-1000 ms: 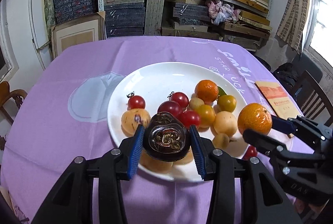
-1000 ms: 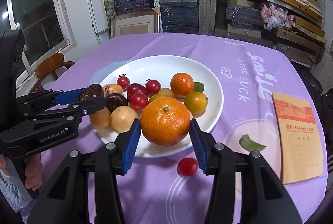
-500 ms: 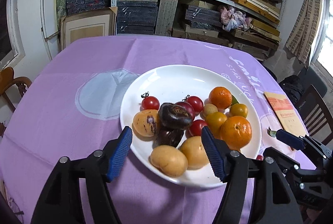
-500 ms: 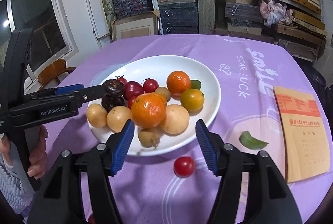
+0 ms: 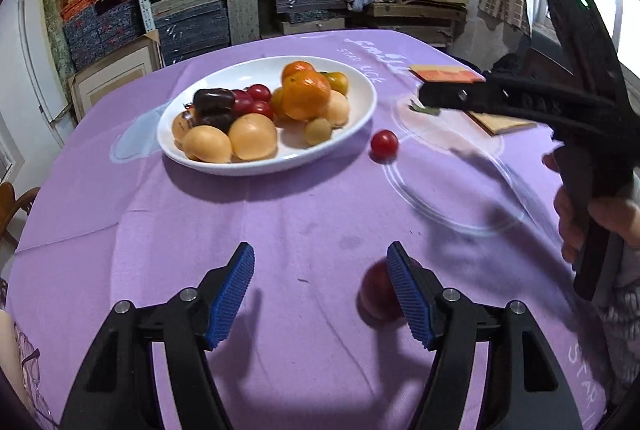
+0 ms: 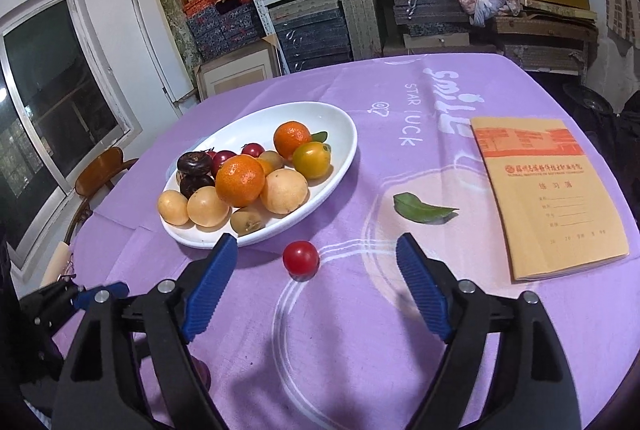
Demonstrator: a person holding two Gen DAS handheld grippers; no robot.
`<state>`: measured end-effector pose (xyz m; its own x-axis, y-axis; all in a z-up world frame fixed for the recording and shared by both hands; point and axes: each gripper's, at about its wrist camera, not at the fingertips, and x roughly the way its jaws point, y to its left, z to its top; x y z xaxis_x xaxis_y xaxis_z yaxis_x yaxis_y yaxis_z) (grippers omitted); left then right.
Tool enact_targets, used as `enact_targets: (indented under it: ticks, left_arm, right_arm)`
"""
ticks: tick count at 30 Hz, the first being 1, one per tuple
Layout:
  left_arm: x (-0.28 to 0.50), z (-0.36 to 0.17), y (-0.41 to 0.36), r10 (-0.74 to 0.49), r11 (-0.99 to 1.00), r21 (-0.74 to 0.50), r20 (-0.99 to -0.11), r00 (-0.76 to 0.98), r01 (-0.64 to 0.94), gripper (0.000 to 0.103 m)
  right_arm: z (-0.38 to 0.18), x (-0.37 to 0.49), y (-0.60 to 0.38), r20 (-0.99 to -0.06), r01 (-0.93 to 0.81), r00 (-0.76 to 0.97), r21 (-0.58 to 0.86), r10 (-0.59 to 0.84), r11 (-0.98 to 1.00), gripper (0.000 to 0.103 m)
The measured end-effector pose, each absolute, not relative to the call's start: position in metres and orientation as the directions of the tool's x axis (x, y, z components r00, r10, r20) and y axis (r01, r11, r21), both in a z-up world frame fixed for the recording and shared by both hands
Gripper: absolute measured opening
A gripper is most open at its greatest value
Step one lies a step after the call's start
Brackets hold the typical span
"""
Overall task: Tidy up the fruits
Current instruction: 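Move the left gripper to the dark red plum and close on it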
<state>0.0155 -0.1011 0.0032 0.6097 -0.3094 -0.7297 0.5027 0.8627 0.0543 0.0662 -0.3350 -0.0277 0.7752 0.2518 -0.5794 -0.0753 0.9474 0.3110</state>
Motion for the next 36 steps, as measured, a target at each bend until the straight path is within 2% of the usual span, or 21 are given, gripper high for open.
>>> enact_targets:
  ticks: [2, 12, 13, 16, 23, 28, 36]
  left_arm:
    - [0.008, 0.003, -0.105, -0.306, 0.859, 0.077, -0.716, 0.627, 0.507, 0.070]
    - [0.008, -0.015, -0.126, -0.387, 0.819, -0.022, -0.759, 0.523, 0.574, 0.070]
    - [0.009, -0.018, -0.127, -0.387, 0.820, -0.027, -0.762, 0.519, 0.572, 0.069]
    - [0.014, -0.025, -0.125, -0.400, 0.819, -0.064, -0.776, 0.488, 0.570, 0.056]
    - [0.016, -0.027, -0.122, -0.410, 0.822, -0.085, -0.775, 0.482, 0.562, 0.056]
    - [0.018, -0.029, -0.120, -0.428, 0.814, -0.110, -0.778, 0.459, 0.571, 0.040]
    - [0.017, -0.017, -0.102, -0.420, 0.836, -0.100, -0.749, 0.512, 0.540, 0.040]
  right_arm:
    - [-0.027, 0.066, -0.340, -0.575, -0.063, 0.778, 0.332, 0.255, 0.941, 0.081]
    - [-0.027, 0.066, -0.349, -0.571, -0.045, 0.777, 0.370, 0.265, 0.928, 0.082]
    - [-0.026, 0.066, -0.349, -0.570, -0.045, 0.777, 0.371, 0.266, 0.927, 0.082]
    - [-0.027, 0.066, -0.350, -0.573, -0.044, 0.775, 0.373, 0.267, 0.927, 0.082]
    - [-0.029, 0.068, -0.347, -0.584, -0.049, 0.766, 0.366, 0.270, 0.929, 0.082]
    - [-0.036, 0.072, -0.334, -0.614, -0.065, 0.746, 0.319, 0.258, 0.945, 0.082]
    - [-0.046, 0.074, -0.300, -0.649, -0.167, 0.711, 0.216, 0.269, 0.962, 0.082]
